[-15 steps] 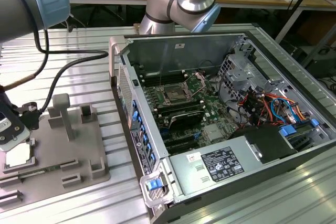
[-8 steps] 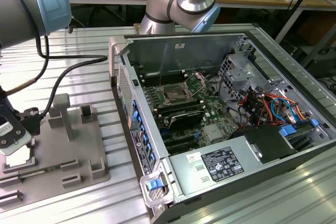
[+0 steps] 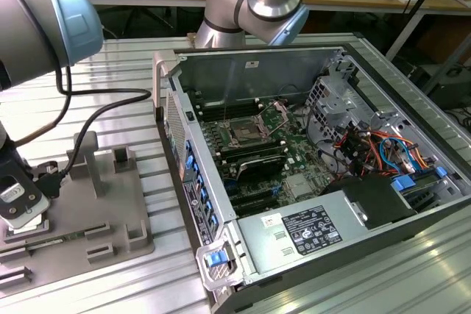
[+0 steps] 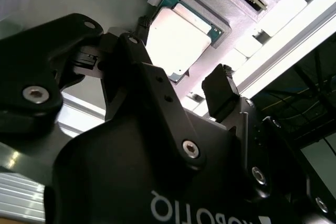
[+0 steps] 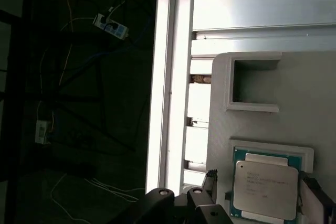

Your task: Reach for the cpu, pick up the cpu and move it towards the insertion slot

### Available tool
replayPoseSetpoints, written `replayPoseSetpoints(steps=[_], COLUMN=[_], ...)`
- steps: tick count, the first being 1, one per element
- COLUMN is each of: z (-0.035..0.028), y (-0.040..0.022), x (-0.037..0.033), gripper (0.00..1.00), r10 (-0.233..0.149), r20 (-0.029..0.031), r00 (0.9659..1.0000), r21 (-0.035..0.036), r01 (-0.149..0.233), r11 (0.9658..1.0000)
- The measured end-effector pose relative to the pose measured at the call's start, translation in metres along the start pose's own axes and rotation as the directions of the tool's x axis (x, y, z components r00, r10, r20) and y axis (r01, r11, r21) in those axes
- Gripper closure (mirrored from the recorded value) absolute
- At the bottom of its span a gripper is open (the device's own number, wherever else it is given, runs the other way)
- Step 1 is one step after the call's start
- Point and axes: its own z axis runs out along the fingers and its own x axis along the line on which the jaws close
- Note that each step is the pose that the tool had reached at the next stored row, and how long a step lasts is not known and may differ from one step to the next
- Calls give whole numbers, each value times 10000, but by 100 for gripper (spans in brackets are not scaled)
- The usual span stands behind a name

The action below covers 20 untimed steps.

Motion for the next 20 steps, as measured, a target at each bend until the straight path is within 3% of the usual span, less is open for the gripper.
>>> replayPoseSetpoints(steps=[10,14,16,20], z=[26,75,86,110], y=[-3,3,38,43], x=[-52,-55,-60,-61], gripper=[32,32,32,32], r10=[138,347,360,359], r20=[-8,-59,-65,-67], r00=[9999,9994,9993,9993], r21=[112,170,173,173], r01=[-138,-346,-359,-358], r11=[9998,9993,9992,9992])
